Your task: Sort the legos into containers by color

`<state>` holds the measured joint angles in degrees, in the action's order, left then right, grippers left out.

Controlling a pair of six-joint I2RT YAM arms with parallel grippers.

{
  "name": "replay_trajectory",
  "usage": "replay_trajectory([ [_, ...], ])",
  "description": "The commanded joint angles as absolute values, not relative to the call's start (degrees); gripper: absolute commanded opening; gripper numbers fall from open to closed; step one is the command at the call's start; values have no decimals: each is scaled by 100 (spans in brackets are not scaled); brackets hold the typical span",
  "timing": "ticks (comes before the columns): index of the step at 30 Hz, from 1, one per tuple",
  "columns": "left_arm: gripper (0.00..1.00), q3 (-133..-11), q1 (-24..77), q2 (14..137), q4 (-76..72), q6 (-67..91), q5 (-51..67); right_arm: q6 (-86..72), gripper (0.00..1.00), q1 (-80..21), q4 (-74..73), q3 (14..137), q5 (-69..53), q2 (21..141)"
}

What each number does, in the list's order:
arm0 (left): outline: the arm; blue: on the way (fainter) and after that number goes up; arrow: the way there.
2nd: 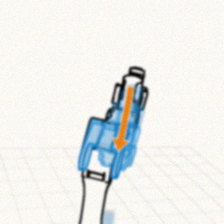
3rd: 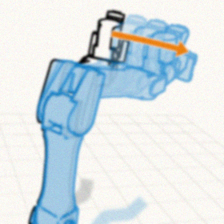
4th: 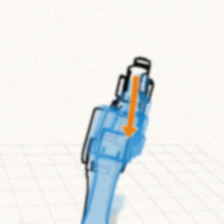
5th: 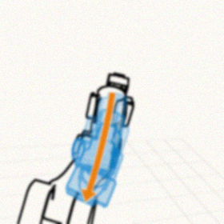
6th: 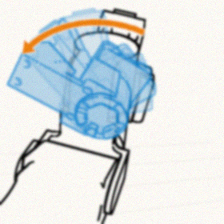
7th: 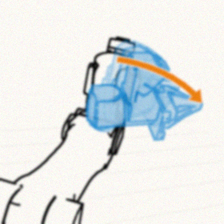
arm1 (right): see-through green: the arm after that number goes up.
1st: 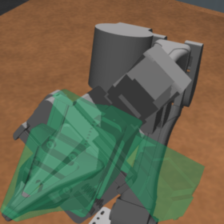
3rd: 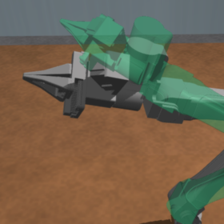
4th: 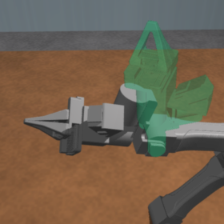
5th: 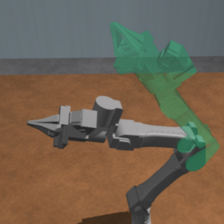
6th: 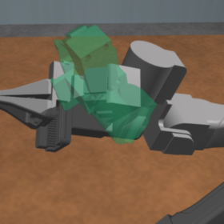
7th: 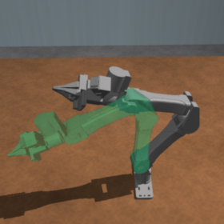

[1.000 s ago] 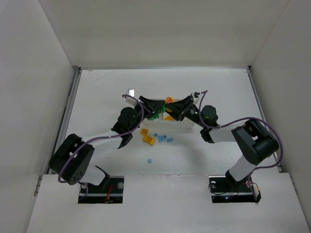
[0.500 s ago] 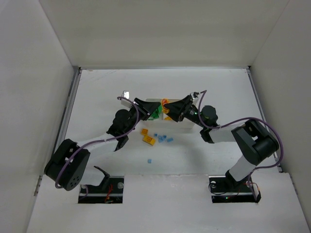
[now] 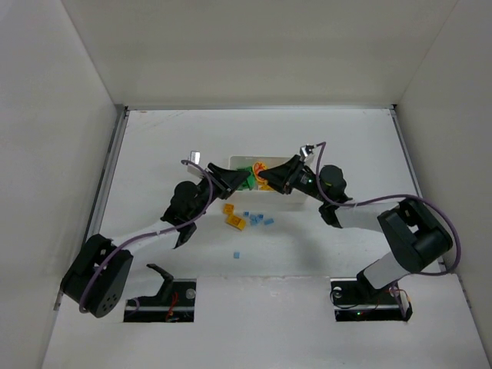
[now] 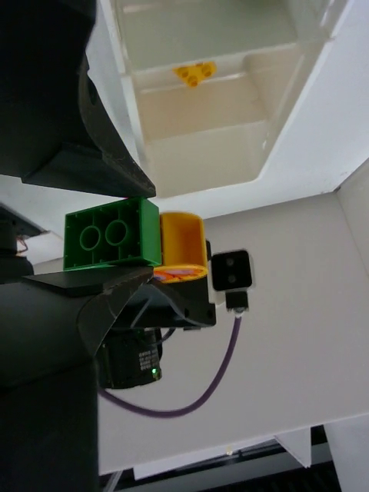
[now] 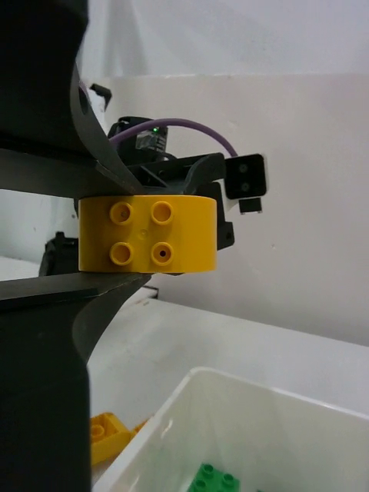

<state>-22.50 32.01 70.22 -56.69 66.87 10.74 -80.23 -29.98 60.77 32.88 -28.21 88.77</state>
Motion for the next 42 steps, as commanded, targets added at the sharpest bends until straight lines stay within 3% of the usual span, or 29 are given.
replay_trajectory([
  [1,11,-1899,2870,6689,-5494,6416,1177,-7261,26,-2782,5469,3533,-2303,8403],
  [7,11,-1679,2597,6302,-5177,6284,1274,-6584,25,-2817,4624,3796,-1943,8112],
  [19,12,-1995,2237,5265,-4158,5713,1143,-5371,26,-3625,2848,5044,-739,8807],
  [33,13,-2144,2333,5405,-4025,5423,958,-4413,29,-3669,1812,4834,500,8315],
  [35,13,-2197,2360,5423,-4008,5388,932,-4281,34,-3669,1548,4913,781,8297],
  [39,13,-2311,2439,5616,-4034,5300,826,-4079,67,-3669,1389,4948,1089,8218],
  [42,13,-2469,2553,5896,-4043,5186,712,-3999,74,-3669,1397,4878,1142,8051],
])
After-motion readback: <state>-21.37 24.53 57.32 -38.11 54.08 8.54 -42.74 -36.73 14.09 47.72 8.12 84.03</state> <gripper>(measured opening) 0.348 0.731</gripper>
